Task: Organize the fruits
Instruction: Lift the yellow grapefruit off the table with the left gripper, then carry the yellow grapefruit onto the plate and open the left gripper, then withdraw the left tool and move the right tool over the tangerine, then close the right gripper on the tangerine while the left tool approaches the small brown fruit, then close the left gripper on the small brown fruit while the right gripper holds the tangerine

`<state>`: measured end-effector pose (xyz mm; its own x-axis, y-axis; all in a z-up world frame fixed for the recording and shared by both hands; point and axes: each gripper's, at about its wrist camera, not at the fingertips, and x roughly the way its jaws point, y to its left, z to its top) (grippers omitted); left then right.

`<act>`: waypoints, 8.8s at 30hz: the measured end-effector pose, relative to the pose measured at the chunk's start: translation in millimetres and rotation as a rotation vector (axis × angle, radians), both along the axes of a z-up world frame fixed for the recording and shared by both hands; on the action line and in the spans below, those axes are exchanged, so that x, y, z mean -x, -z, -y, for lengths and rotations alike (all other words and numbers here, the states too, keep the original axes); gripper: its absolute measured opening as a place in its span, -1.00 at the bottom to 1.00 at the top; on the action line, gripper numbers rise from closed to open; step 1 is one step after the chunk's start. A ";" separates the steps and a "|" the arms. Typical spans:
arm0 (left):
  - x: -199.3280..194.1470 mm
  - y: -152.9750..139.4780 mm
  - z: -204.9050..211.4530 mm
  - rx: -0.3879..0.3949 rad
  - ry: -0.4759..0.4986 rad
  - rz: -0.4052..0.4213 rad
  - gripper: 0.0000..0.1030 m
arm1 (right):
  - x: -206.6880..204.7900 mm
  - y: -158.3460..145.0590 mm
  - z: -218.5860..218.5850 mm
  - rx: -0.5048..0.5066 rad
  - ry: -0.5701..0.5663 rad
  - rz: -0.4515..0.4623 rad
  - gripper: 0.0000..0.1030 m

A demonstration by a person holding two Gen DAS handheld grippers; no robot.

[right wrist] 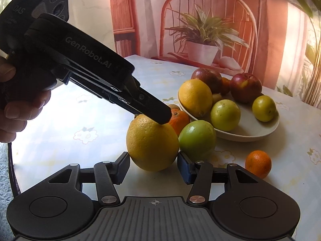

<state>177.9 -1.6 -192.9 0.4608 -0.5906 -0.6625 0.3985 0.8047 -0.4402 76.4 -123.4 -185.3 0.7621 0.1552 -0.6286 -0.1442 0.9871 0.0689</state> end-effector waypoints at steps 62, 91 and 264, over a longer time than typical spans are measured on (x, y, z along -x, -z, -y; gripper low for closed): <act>15.2 21.7 34.6 0.113 0.062 -0.056 -0.08 | 31.2 0.8 39.3 -0.094 0.069 0.020 -0.03; -59.7 -55.1 66.3 0.103 0.056 0.087 -0.10 | -42.8 -69.7 91.6 -0.043 0.092 0.098 -0.03; -40.1 19.8 -4.0 0.055 -0.272 -0.019 -0.56 | 12.5 15.1 121.8 -0.150 0.262 0.067 -0.43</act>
<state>218.0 2.4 -212.7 0.5953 -0.4822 -0.6427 0.1625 0.8556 -0.4914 64.0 -245.1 -200.4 0.8277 0.0357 -0.5601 0.1043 0.9708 0.2159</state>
